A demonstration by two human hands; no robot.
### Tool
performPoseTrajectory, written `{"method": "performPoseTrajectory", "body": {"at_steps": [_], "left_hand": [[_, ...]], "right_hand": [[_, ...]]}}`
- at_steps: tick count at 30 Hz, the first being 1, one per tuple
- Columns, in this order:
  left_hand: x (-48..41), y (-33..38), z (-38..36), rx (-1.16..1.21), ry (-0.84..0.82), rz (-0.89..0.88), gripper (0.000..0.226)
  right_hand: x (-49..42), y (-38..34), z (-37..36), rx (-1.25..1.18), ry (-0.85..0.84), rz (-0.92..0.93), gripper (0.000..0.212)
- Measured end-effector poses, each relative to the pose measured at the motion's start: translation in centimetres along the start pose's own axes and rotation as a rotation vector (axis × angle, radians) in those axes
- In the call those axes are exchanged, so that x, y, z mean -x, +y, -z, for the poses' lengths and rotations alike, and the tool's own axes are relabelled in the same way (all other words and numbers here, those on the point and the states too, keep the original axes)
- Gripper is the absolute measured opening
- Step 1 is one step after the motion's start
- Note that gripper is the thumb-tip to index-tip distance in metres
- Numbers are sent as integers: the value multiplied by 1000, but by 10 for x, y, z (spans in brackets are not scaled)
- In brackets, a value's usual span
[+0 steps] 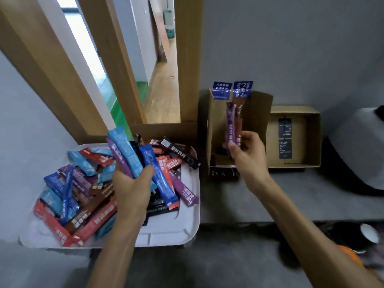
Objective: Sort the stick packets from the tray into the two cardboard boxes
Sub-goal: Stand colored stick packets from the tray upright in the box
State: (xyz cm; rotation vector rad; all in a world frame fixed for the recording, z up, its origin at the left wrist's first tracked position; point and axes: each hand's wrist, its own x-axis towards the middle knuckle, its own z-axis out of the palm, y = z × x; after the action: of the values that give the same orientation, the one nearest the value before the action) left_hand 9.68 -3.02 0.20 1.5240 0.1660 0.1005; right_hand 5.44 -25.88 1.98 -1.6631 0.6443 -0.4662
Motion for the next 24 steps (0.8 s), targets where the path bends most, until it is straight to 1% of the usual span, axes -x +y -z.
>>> {"method": "performPoseTrajectory", "body": {"at_steps": [2, 4, 6, 8, 12, 15, 18, 21, 24], "left_hand": [[1, -4, -7, -5, -29, 18, 22], [5, -5, -11, -12, -26, 24, 27], [12, -8, -14, -13, -8, 49, 37], [20, -10, -17, 1, 20, 83, 42], [32, -7, -23, 30, 50, 100, 45], [38, -8, -28, 29, 86, 119, 48], [45, -11, -32, 24, 119, 121, 53], [48, -12, -34, 16, 158, 112, 51], [52, -14, -33, 16, 193, 101, 51]], "right_hand": [[-20, 5, -7, -22, -66, -97, 45], [-34, 10, -15, 67, -118, -63, 45], [-42, 13, -26, 153, -150, -16, 40], [-49, 17, -34, 191, -167, -31, 40], [-59, 25, -33, 297, -219, -27, 46], [-61, 31, -28, 319, -283, -42, 40], [-64, 38, -25, 380, -249, 18, 29], [-66, 40, -23, 380, -252, -3, 40], [-69, 39, -23, 320, -247, -9, 39]]}}
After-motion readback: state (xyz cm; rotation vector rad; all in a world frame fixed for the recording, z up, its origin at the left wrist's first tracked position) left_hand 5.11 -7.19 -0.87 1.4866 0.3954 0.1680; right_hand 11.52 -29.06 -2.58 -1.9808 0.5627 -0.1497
